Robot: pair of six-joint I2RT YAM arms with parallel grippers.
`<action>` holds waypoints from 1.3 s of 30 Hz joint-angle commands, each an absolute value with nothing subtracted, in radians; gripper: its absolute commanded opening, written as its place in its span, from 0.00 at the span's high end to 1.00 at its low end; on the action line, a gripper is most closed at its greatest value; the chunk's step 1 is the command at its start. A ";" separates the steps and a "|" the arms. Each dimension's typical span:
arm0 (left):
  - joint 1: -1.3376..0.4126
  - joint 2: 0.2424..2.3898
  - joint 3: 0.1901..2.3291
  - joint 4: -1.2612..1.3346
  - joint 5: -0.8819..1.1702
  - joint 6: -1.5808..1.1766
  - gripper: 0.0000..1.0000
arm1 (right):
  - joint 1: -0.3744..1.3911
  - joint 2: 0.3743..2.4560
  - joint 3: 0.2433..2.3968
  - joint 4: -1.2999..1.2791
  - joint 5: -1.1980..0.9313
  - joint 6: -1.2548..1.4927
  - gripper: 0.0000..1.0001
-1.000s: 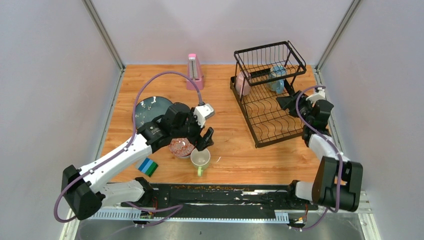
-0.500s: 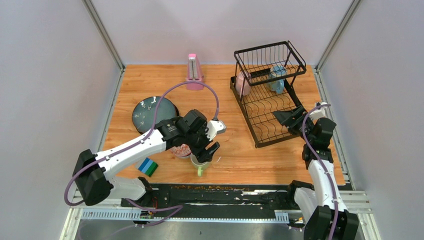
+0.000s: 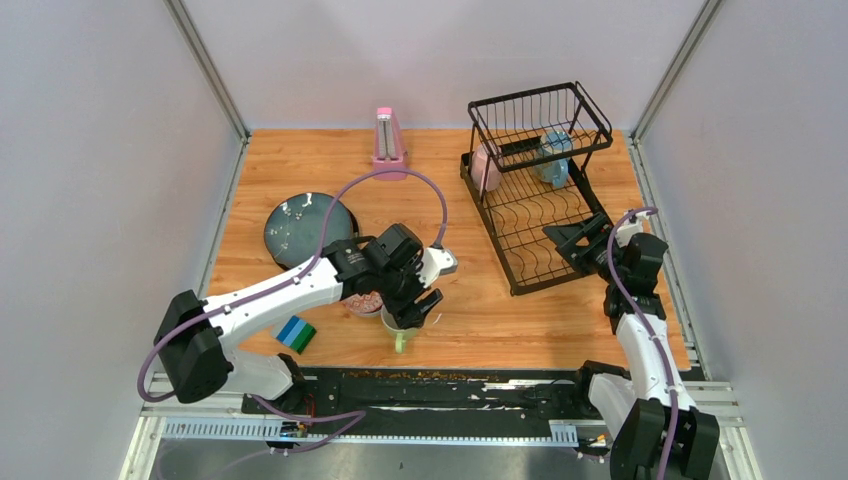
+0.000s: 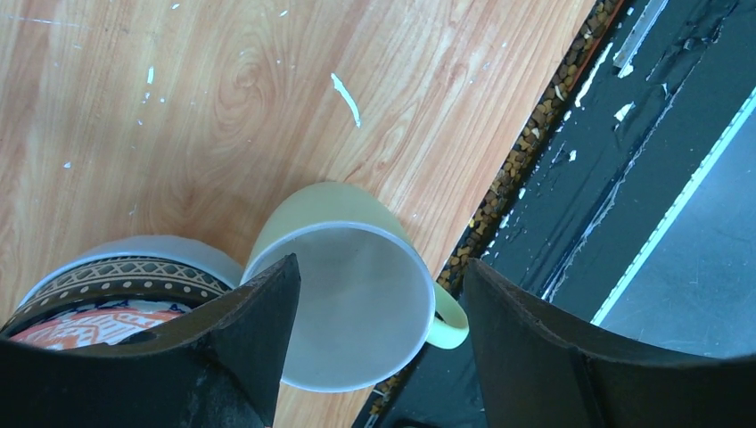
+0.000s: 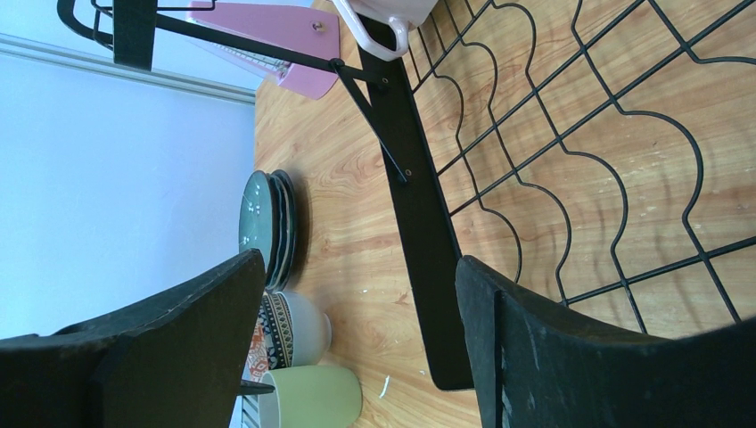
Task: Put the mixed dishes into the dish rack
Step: Pick up the cup at the center of the board.
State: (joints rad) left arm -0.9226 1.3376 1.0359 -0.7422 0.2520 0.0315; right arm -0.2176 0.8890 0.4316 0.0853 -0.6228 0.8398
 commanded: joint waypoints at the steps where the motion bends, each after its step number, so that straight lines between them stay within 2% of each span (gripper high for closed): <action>1: -0.945 1.350 1.055 -0.715 0.241 0.020 0.26 | -0.218 0.896 0.475 0.094 -0.638 0.860 0.21; 11: -0.989 1.454 1.030 -0.672 0.134 -0.026 0.43 | -0.218 0.915 0.463 0.092 -0.632 0.873 0.21; 19: -0.992 1.478 1.019 -0.629 0.112 -0.050 0.68 | -0.218 0.937 0.466 0.089 -0.634 0.875 0.21; 25: -0.991 1.499 1.058 -0.565 0.132 -0.043 0.79 | -0.218 0.949 0.460 0.086 -0.637 0.877 0.21; 33: -0.992 1.643 1.194 -0.525 0.164 -0.003 0.80 | -0.217 0.965 0.458 0.075 -0.653 0.880 0.21; 35: -0.992 1.665 1.210 -0.537 0.147 -0.002 0.77 | -0.218 0.964 0.457 0.072 -0.657 0.879 0.21; 39: -0.992 1.669 1.197 -0.535 0.122 -0.002 0.64 | -0.218 0.959 0.459 0.071 -0.660 0.875 0.21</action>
